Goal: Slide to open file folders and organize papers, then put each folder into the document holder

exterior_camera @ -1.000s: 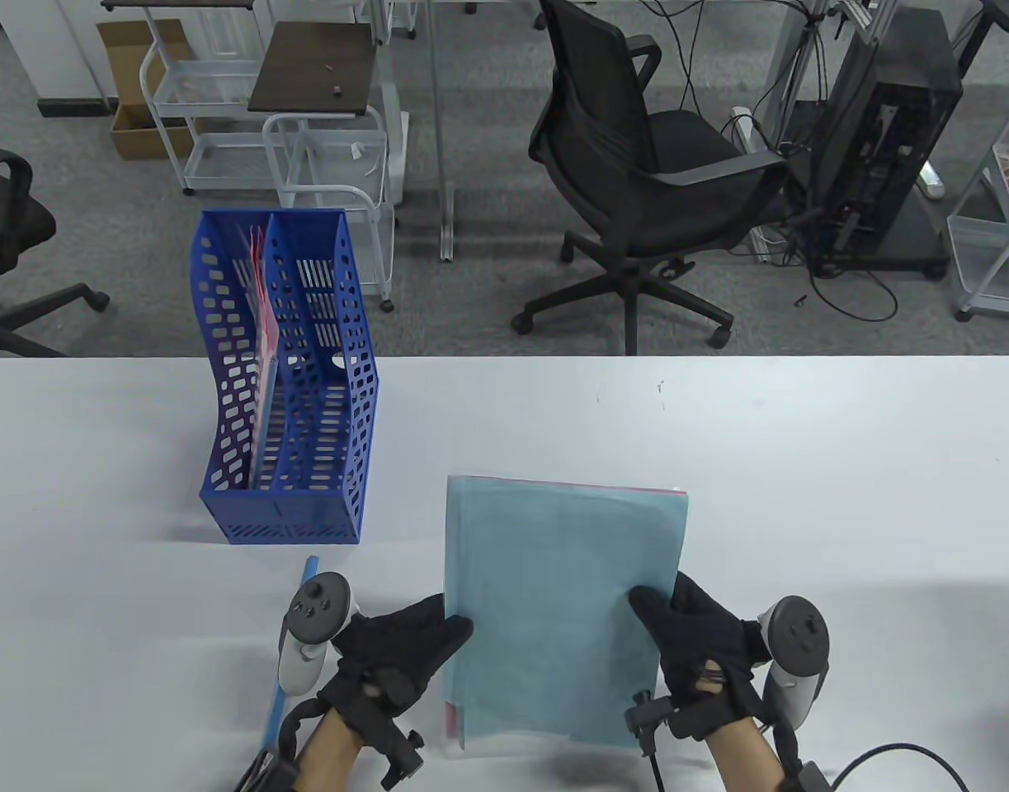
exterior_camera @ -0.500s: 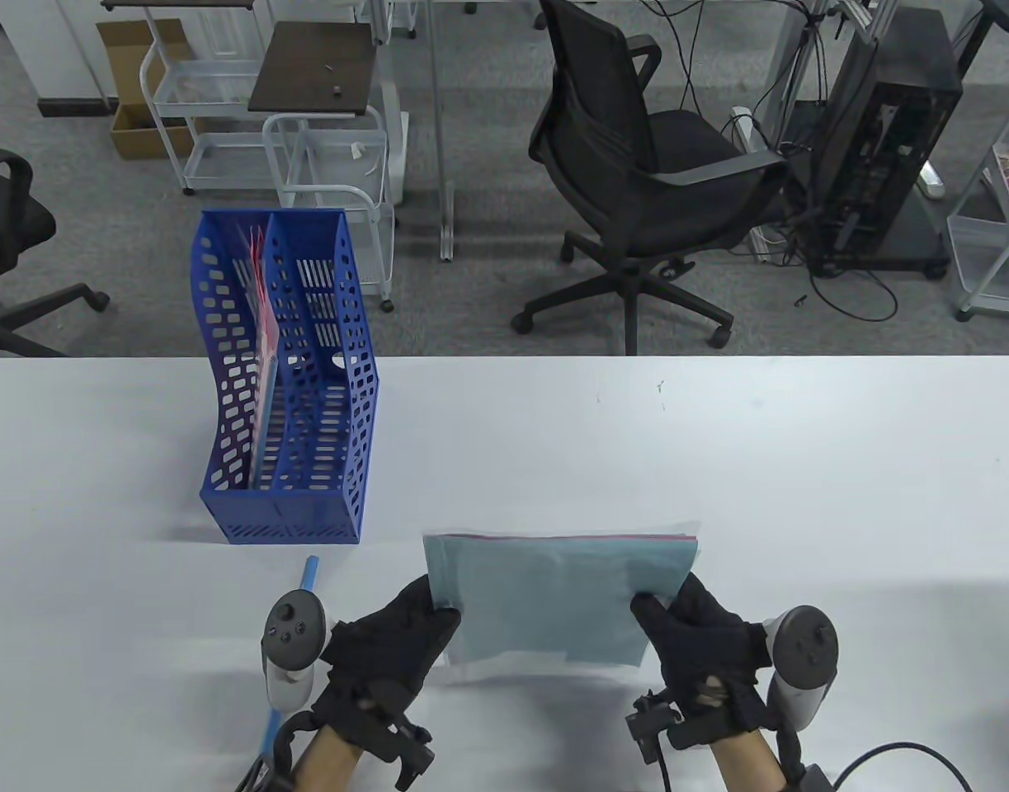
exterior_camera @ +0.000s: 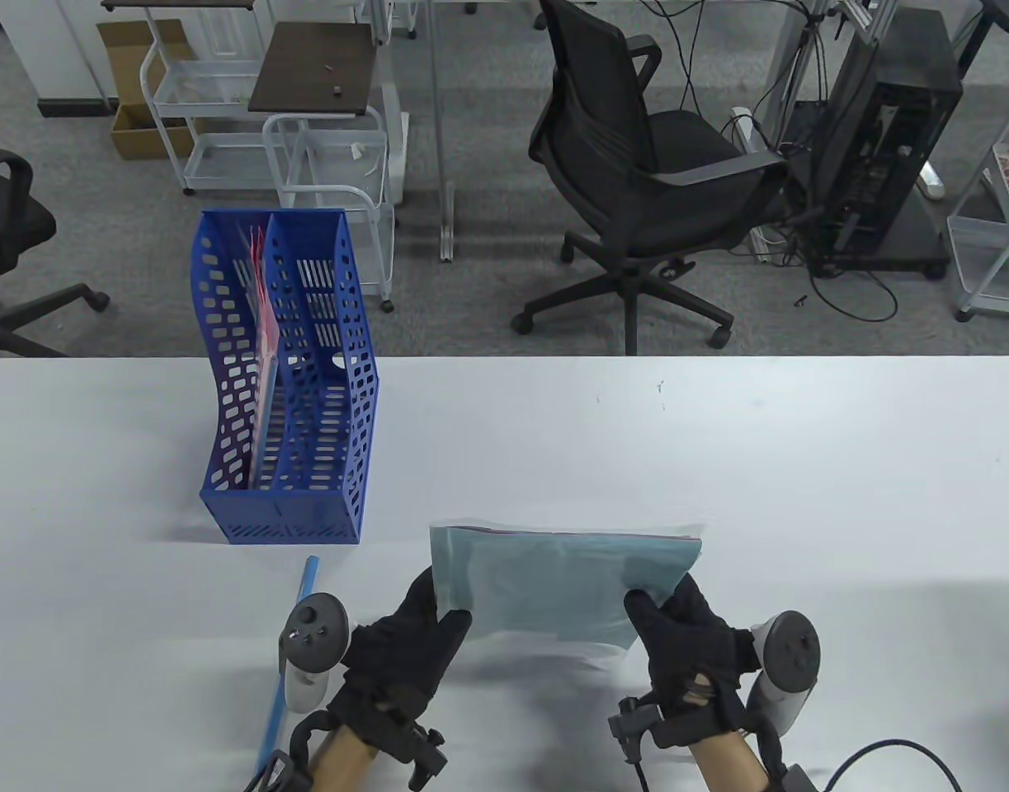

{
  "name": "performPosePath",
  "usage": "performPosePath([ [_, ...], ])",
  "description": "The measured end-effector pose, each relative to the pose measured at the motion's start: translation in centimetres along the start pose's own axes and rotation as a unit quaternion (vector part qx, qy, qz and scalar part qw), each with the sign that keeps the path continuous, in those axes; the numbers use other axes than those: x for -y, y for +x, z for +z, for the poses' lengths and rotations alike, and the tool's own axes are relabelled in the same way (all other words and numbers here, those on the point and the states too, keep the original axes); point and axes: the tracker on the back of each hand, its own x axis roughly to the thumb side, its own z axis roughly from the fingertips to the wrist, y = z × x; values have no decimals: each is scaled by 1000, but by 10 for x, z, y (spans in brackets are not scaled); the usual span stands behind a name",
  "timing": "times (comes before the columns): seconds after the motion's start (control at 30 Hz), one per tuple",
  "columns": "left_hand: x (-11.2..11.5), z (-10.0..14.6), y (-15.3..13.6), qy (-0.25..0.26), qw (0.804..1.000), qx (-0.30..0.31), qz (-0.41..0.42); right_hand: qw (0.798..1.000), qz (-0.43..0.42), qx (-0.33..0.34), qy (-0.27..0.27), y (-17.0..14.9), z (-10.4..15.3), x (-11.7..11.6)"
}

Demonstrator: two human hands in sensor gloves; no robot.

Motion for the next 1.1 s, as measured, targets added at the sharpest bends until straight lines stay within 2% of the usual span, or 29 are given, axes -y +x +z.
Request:
performPosePath([
  [0.07, 5, -2, -17, -27, 999, -41, -10, 1000, 13, -25, 1, -14, 0, -4],
  [0.13, 6, -4, -23, -54, 996, -48, 55, 997, -55, -52, 4, -21, 0, -8],
  [0.17, 3, -4, -22, -49, 995, -46, 70, 997, -55, -52, 7, -20, 0, -8],
  [0.27, -5, -3, -21, -31, 998, -51, 37, 999, -6, -30, 10, -13, -1, -5],
  [0.33, -11, -2, -22, -31, 997, -49, 44, 999, -11, -31, 9, -8, -1, -2],
  [0.47, -18, -3, -26, -64, 995, -53, 62, 999, 27, -38, 6, -2, -6, 8],
  [0.6, -17, -3, -25, -72, 994, -65, 53, 997, 50, -63, 1, -2, -12, 19],
  [0.83, -14, -1, -32, -87, 985, -119, 93, 986, 84, -144, 1, -16, -18, 29],
  [0.9, -17, 2, -35, -75, 981, -150, 99, 975, 137, -173, 5, -19, -20, 32],
  [0.97, -19, 5, -38, -52, 978, -179, 94, 960, 210, -179, -37, -14, -20, 35],
  [1.07, -20, 5, -38, -48, 978, -198, 50, 933, 334, -105, -79, 2, -23, 30],
  [1.1, -18, 4, -36, -55, 977, -202, 34, 919, 383, -52, -76, 10, -26, 22],
])
